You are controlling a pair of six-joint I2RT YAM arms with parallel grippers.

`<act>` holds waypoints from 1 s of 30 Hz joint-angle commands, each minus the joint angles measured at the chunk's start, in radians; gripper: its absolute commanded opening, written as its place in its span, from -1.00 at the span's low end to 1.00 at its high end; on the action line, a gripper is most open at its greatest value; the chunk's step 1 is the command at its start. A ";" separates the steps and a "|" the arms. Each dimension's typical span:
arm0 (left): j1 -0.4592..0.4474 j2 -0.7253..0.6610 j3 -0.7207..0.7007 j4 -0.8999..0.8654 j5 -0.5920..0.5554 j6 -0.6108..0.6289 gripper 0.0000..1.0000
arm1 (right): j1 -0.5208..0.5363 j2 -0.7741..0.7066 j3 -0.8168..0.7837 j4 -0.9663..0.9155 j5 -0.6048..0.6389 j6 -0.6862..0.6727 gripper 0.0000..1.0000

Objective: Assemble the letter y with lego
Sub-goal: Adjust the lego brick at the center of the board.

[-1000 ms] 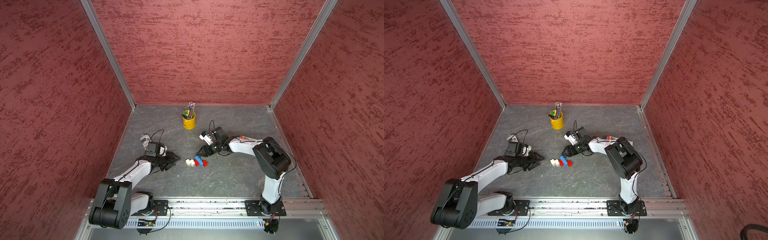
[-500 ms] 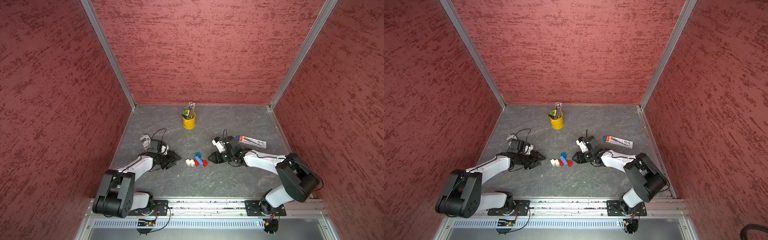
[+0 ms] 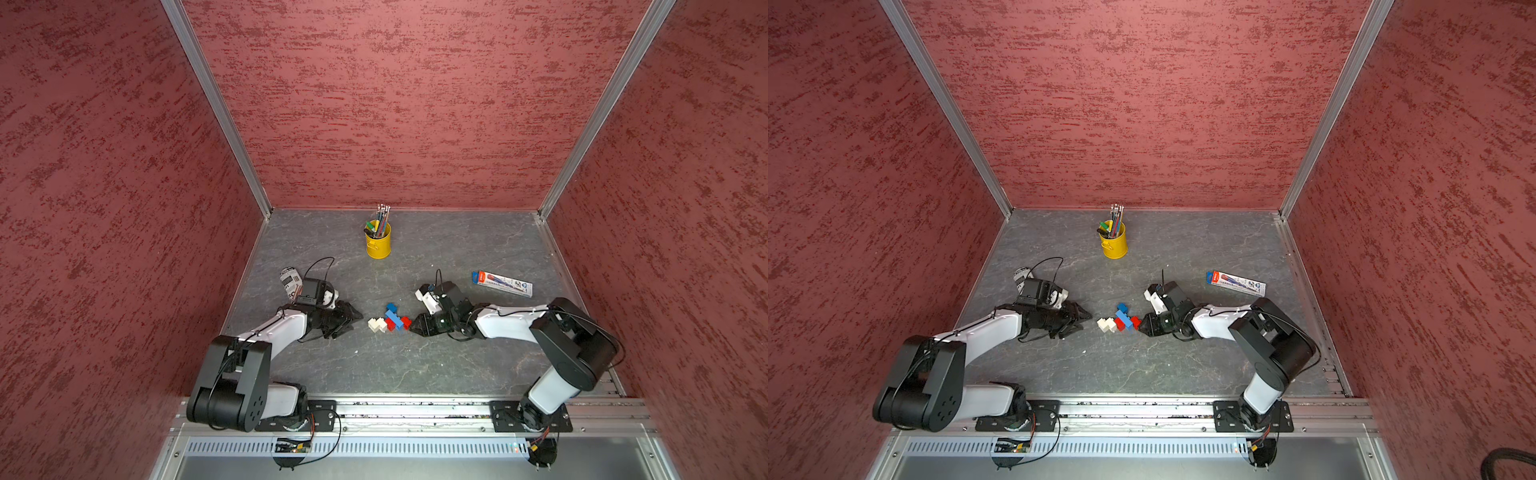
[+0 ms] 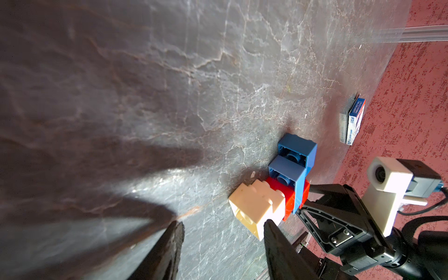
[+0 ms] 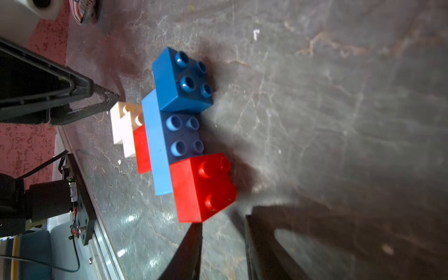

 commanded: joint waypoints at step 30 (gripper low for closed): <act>-0.009 -0.049 0.151 -0.060 -0.171 0.016 0.47 | -0.087 -0.177 0.128 -0.127 0.311 -0.121 0.53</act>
